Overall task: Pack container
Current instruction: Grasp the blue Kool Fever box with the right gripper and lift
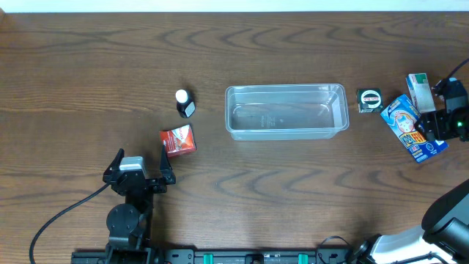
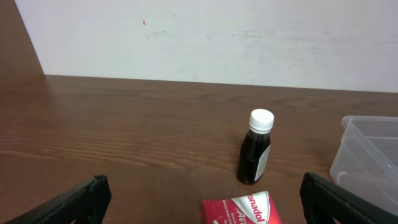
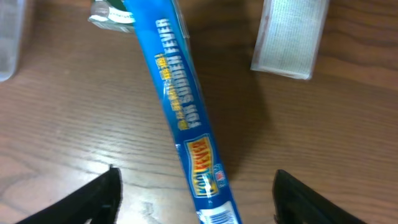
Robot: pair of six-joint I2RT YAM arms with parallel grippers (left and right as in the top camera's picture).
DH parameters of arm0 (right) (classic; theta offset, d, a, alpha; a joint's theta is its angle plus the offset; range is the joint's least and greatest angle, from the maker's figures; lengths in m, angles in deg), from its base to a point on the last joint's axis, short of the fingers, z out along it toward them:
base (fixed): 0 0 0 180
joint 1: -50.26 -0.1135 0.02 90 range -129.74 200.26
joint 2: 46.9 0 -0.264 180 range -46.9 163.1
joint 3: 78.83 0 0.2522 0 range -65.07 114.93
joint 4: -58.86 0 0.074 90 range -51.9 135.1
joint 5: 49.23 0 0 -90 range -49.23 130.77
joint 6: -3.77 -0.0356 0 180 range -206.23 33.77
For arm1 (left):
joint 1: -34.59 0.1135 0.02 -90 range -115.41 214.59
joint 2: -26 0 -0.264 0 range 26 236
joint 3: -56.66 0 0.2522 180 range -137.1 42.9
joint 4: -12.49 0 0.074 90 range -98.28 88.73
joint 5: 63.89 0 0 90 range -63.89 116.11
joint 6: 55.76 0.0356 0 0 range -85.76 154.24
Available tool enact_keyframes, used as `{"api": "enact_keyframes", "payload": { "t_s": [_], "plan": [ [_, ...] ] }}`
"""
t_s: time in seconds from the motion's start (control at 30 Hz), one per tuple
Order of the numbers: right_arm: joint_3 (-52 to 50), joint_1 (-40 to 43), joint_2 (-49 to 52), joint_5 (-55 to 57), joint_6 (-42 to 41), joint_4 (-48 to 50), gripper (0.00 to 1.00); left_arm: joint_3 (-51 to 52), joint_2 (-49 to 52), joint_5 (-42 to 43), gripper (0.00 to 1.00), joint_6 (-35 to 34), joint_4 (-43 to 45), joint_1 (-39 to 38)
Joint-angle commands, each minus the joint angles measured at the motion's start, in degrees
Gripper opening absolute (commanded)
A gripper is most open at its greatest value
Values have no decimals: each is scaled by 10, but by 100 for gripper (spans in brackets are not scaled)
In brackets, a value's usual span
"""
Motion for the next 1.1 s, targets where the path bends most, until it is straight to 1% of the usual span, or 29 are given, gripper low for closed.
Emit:
{"api": "enact_keyframes", "payload": {
  "t_s": [0.0, 0.47, 0.7, 0.83, 0.87, 1.07],
  "plan": [
    [-3, -1, 6, 19, 5, 10, 72, 13, -3, -4, 98, 9, -19, 2],
    [-3, -29, 62, 18, 10, 45, 68, 13, -3, -4, 98, 10, -19, 2],
    [-3, -43, 70, 20, 9, 60, 48, 13, -3, -4, 98, 10, -19, 2],
    [-3, -44, 70, 21, 9, 62, 39, 13, -3, -4, 98, 9, -19, 2],
    [-3, -44, 70, 21, 9, 63, 36, 13, -3, -4, 98, 9, -19, 2],
    [-3, -44, 70, 20, 9, 61, 28, 13, -3, -4, 98, 10, -19, 2]
  ]
}}
